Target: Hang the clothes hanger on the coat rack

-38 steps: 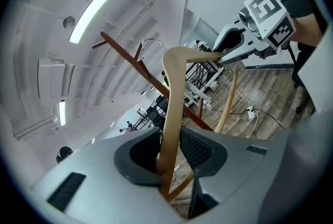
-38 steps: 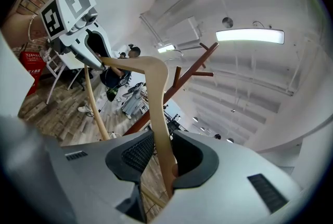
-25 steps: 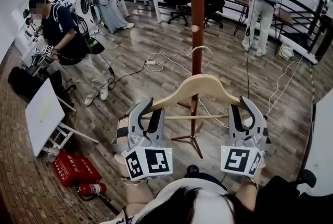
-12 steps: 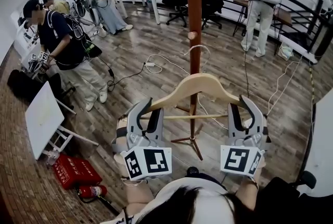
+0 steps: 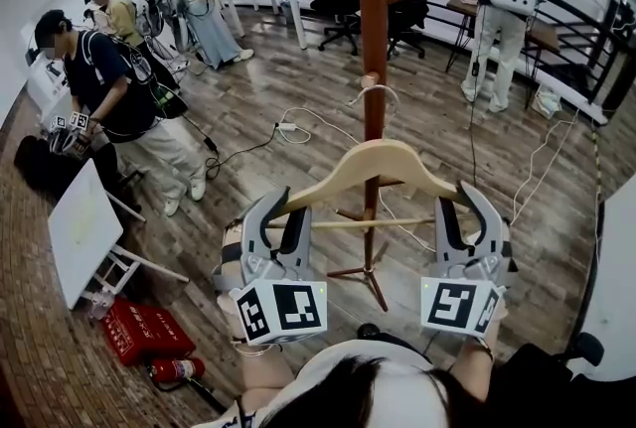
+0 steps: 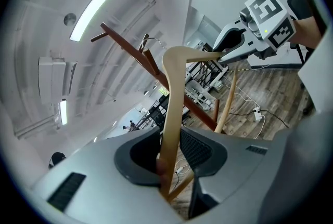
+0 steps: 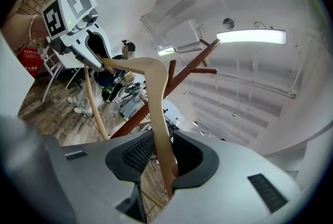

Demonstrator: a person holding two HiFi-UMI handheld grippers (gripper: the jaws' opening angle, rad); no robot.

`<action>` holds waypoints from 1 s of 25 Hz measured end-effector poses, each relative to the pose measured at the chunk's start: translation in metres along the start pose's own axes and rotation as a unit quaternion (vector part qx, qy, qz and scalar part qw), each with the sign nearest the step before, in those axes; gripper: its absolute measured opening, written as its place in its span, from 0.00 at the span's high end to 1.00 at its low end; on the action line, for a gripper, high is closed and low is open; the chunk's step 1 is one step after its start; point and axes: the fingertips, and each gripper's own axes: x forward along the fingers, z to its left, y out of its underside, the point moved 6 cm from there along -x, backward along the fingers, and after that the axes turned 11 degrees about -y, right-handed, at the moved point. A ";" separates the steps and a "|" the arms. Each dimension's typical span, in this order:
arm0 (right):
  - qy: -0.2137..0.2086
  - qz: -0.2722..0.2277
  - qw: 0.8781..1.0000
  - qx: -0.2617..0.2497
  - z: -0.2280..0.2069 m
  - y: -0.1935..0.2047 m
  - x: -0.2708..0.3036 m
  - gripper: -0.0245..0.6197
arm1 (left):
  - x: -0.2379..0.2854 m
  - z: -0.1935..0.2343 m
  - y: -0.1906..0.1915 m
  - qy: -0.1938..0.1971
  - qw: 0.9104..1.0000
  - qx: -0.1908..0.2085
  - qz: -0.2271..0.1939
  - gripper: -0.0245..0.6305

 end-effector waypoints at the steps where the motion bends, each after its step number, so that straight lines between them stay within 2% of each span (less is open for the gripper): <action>1: -0.001 0.000 1.000 0.000 0.000 -0.001 0.002 0.77 | 0.001 0.001 0.001 0.000 1.000 -0.001 0.000 0.78; 12: 0.005 0.003 1.000 -0.002 -0.002 -0.005 0.017 0.77 | 0.018 0.004 0.012 0.008 1.000 0.010 -0.003 0.78; 20: -0.005 0.012 1.000 0.005 -0.007 0.004 0.029 0.77 | 0.033 0.002 0.005 0.017 1.000 0.002 0.004 0.78; 25: -0.010 0.018 1.000 0.007 -0.002 0.009 0.040 0.77 | 0.042 -0.002 0.016 0.024 1.000 0.011 0.006 0.78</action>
